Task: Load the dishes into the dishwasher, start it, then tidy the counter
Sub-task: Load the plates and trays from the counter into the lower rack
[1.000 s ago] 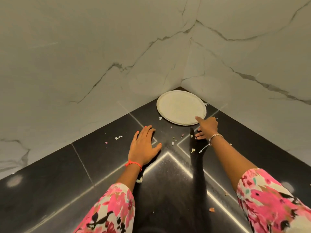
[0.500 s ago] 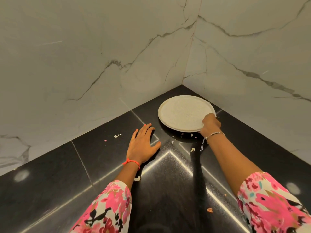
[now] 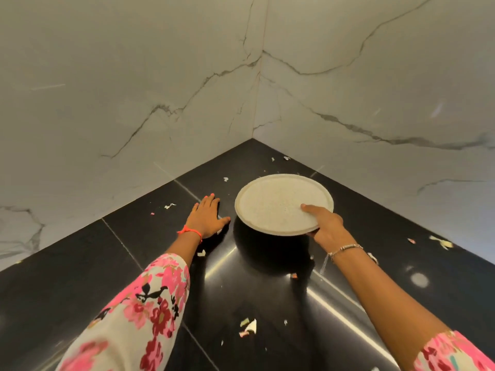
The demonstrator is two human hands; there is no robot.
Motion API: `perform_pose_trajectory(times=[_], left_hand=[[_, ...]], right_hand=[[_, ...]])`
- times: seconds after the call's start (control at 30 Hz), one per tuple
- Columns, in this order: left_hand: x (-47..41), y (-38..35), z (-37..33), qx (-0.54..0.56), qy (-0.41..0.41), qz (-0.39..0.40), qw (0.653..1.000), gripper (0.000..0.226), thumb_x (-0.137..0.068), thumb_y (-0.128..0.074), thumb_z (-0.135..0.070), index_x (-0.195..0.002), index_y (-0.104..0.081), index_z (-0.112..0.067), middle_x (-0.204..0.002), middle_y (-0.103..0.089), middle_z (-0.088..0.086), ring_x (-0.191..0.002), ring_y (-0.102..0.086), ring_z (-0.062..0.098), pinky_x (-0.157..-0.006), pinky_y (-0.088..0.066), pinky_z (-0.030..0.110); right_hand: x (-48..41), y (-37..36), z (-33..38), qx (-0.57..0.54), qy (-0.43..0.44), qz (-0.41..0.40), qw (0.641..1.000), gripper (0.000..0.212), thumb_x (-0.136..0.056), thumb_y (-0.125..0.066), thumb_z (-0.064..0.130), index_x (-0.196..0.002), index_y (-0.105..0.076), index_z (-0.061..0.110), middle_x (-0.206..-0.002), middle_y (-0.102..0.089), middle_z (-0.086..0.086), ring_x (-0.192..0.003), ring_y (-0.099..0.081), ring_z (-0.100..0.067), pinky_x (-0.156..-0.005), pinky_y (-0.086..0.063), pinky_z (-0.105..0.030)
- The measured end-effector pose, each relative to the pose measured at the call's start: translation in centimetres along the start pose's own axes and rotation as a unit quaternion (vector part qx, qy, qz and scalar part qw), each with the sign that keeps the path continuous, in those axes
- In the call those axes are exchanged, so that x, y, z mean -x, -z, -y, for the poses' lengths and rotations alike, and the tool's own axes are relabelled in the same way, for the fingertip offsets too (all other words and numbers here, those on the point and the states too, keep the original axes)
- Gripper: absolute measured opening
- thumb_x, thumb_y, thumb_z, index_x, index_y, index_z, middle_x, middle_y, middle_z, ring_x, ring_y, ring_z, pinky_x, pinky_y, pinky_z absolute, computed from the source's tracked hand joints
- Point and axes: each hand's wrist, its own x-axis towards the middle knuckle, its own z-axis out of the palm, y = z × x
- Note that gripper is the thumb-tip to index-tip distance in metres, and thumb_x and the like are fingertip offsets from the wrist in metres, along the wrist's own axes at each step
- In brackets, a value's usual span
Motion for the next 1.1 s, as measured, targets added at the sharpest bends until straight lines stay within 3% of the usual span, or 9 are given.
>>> perform_pose_trajectory(times=[0.13,0.2,0.3,0.43,0.5,0.67,0.8,0.87,1.1], left_hand=[[5.6,0.9,-2.5,0.105,-0.012,0.034,0.994,0.052,-0.091,-0.056,-0.031,-0.133,-0.041,-0.003,-0.138,-0.04,0.013,-0.127,-0.039,0.025,-0.107,-0.03,0.032],[10.1,0.7,-4.1,0.155,-0.008,0.023,0.988,0.045,-0.092,-0.055,-0.027,-0.13,-0.045,-0.005,-0.136,-0.043,0.011,-0.125,-0.042,0.023,-0.105,-0.031,0.031],[18.7,-0.1,-6.8,0.201,-0.006,-0.01,0.979,0.038,-0.093,-0.053,-0.023,-0.126,-0.05,-0.006,-0.133,-0.048,0.01,-0.123,-0.045,0.023,-0.104,-0.033,0.032],[30.9,-2.5,-10.6,0.313,0.016,-0.101,0.944,0.024,-0.091,-0.057,-0.017,-0.11,-0.063,-0.005,-0.112,-0.064,0.01,-0.102,-0.057,0.02,-0.088,-0.043,0.029],[35.9,-4.1,-12.2,0.362,0.018,-0.109,0.925,0.021,-0.09,-0.058,-0.016,-0.106,-0.065,-0.004,-0.101,-0.067,0.008,-0.09,-0.059,0.018,-0.08,-0.046,0.029],[49.0,-8.7,-15.5,0.481,0.066,-0.031,0.874,0.02,-0.093,-0.054,-0.022,-0.101,-0.064,-0.006,-0.092,-0.067,0.014,-0.072,-0.061,0.019,-0.059,-0.047,0.03],[58.3,-12.2,-17.8,0.494,0.091,0.024,0.864,0.019,-0.093,-0.054,-0.019,-0.079,-0.058,-0.007,-0.07,-0.057,0.008,-0.057,-0.055,0.018,-0.052,-0.052,0.037],[62.4,-13.9,-17.9,0.501,0.102,0.039,0.859,0.018,-0.093,-0.055,-0.019,-0.077,-0.056,-0.009,-0.068,-0.055,0.006,-0.055,-0.054,0.016,-0.042,-0.052,0.028],[78.0,-20.2,-15.3,0.468,0.127,0.121,0.866,0.024,-0.098,-0.045,-0.023,-0.084,-0.058,-0.01,-0.07,-0.058,0.006,-0.051,-0.058,0.012,-0.047,-0.047,0.023]], right_hand=[[4.4,5.2,-1.8,-0.017,0.009,-0.011,1.0,0.064,-0.07,-0.076,0.0,-0.127,-0.046,0.002,-0.122,-0.058,-0.018,-0.106,-0.06,-0.035,-0.062,-0.053,-0.041],[7.3,8.4,-3.2,-0.035,0.011,-0.003,0.999,0.061,-0.069,-0.076,0.0,-0.122,-0.048,0.001,-0.118,-0.059,-0.017,-0.104,-0.06,-0.036,-0.072,-0.055,-0.046],[13.4,14.3,-5.9,-0.04,0.011,0.017,0.999,0.061,-0.066,-0.078,0.002,-0.121,-0.052,0.002,-0.117,-0.061,-0.019,-0.103,-0.061,-0.037,-0.085,-0.053,-0.053],[20.7,21.9,-11.1,-0.061,0.019,0.038,0.997,0.057,-0.065,-0.078,0.0,-0.117,-0.056,-0.002,-0.113,-0.064,-0.021,-0.1,-0.062,-0.038,-0.083,-0.053,-0.051],[23.7,25.3,-13.8,-0.076,0.022,0.037,0.996,0.055,-0.064,-0.077,-0.003,-0.116,-0.057,-0.005,-0.113,-0.064,-0.022,-0.099,-0.063,-0.038,-0.078,-0.054,-0.047],[33.3,34.3,-20.4,-0.087,0.005,0.043,0.995,0.046,-0.071,-0.07,-0.005,-0.115,-0.057,-0.004,-0.111,-0.064,-0.021,-0.093,-0.062,-0.036,-0.078,-0.053,-0.049],[39.4,40.9,-26.8,-0.088,-0.017,0.027,0.996,0.048,-0.069,-0.072,-0.003,-0.115,-0.059,-0.006,-0.116,-0.062,-0.025,-0.106,-0.06,-0.04,-0.091,-0.049,-0.052],[41.9,43.6,-30.1,-0.091,-0.022,0.023,0.995,0.046,-0.07,-0.072,-0.002,-0.115,-0.06,-0.005,-0.116,-0.062,-0.025,-0.108,-0.059,-0.041,-0.09,-0.049,-0.053],[51.8,52.3,-42.8,-0.117,-0.062,-0.029,0.991,0.032,-0.071,-0.072,-0.002,-0.102,-0.062,0.005,-0.115,-0.063,-0.021,-0.103,-0.06,-0.039,-0.085,-0.051,-0.051]])
